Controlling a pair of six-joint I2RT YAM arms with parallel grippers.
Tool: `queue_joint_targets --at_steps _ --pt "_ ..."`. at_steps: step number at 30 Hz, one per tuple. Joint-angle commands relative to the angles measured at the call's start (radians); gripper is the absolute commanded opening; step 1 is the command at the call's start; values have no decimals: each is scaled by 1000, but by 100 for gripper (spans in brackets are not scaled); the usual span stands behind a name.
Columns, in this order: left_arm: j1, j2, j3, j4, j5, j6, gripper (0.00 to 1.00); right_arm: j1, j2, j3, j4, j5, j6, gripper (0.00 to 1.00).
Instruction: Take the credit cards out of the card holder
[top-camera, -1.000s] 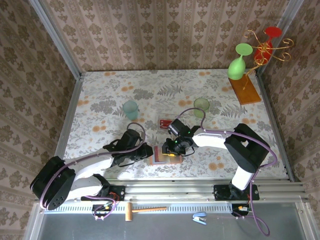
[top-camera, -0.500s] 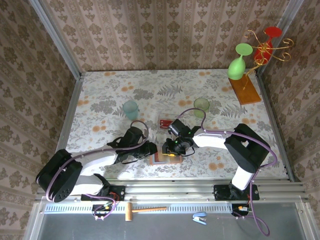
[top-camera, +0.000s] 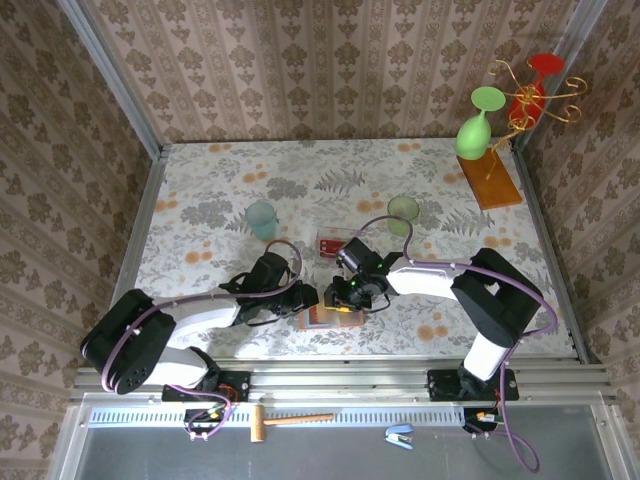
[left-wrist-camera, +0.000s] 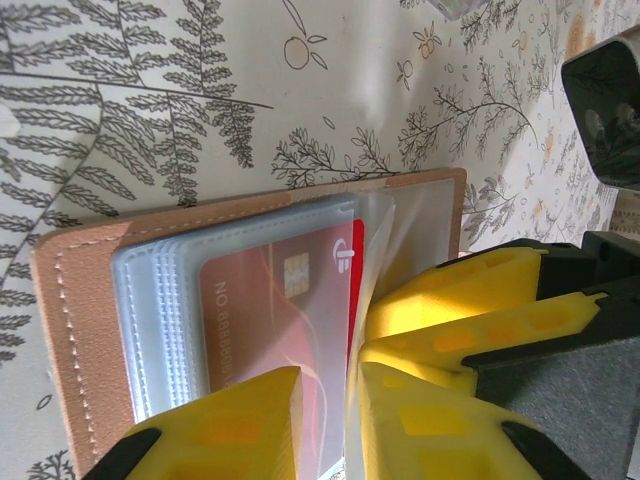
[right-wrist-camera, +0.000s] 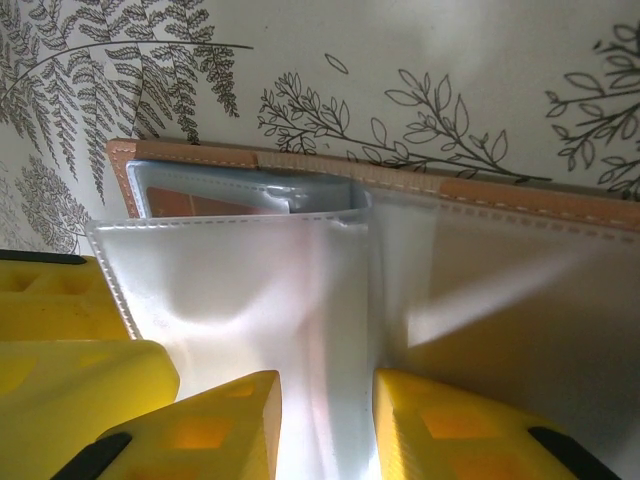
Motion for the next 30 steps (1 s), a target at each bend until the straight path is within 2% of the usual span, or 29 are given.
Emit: queue_joint_targets --at_steps 1,17,30 --pt "-10 12 35 21 21 -10 21 -6 -32 -8 -26 12 -1 30" --pt "-20 8 94 -12 29 -5 20 -39 -206 8 -135 51 -20 32" --pt "-48 143 228 -13 77 19 39 -123 -354 -52 -181 61 -45 32"
